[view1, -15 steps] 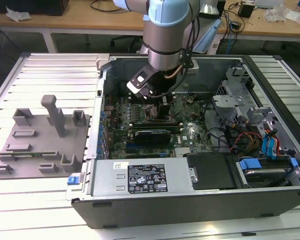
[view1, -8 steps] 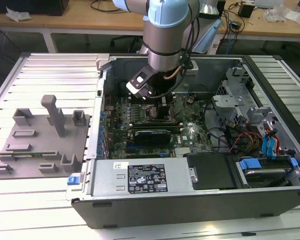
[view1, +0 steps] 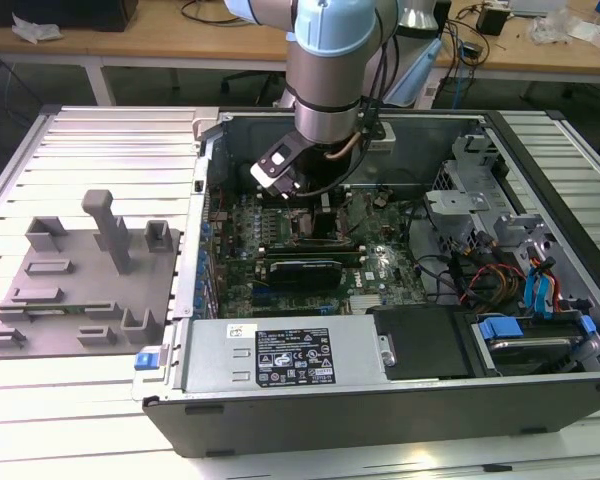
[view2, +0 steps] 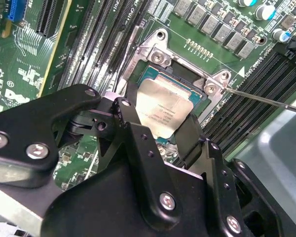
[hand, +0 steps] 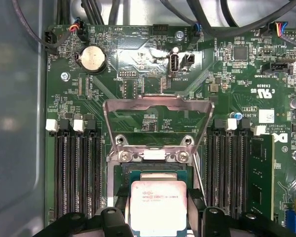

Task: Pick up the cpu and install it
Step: 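Place the cpu into insertion slot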

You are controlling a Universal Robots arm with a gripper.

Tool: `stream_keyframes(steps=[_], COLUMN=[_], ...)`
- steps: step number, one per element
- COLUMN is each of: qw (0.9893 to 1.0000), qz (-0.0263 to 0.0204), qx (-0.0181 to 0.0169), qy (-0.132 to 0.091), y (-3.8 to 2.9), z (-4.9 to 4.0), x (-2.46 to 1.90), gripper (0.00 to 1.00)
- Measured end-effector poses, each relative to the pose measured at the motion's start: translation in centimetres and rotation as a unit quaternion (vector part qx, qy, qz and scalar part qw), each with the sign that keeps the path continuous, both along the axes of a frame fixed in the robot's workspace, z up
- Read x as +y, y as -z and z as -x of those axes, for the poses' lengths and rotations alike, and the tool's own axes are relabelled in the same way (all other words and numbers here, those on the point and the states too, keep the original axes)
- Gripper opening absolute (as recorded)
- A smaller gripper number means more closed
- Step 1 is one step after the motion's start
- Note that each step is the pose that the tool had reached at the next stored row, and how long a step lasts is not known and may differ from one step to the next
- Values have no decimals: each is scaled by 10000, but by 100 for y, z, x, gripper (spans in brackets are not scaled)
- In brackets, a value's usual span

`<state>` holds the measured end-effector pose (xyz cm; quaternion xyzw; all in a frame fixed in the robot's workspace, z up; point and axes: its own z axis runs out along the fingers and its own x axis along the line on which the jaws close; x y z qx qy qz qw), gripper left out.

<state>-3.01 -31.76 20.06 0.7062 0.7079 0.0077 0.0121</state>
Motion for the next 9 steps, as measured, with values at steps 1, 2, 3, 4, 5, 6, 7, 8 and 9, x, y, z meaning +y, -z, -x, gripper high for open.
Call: stream_keyframes(steps=[1,2,3,4,5,6,7,8,9], qw=[10000,10000,10000,10000,10000,10000,10000,10000,10000], qz=[-4,-5,-6,-5,-5,-4,-5,-5,-6], qx=[-1,0,-1,0,0,0,0,0,0], qy=[3,3,4,7,9,12,13,13,13], y=[3,5,9,18,24,26,28,28,28], z=[0,0,0,0,0,0,-1,-3,-5], x=[7,16,24,29,31,33,34,35,35], gripper=[55,55,55,55,55,55,55,55,55])
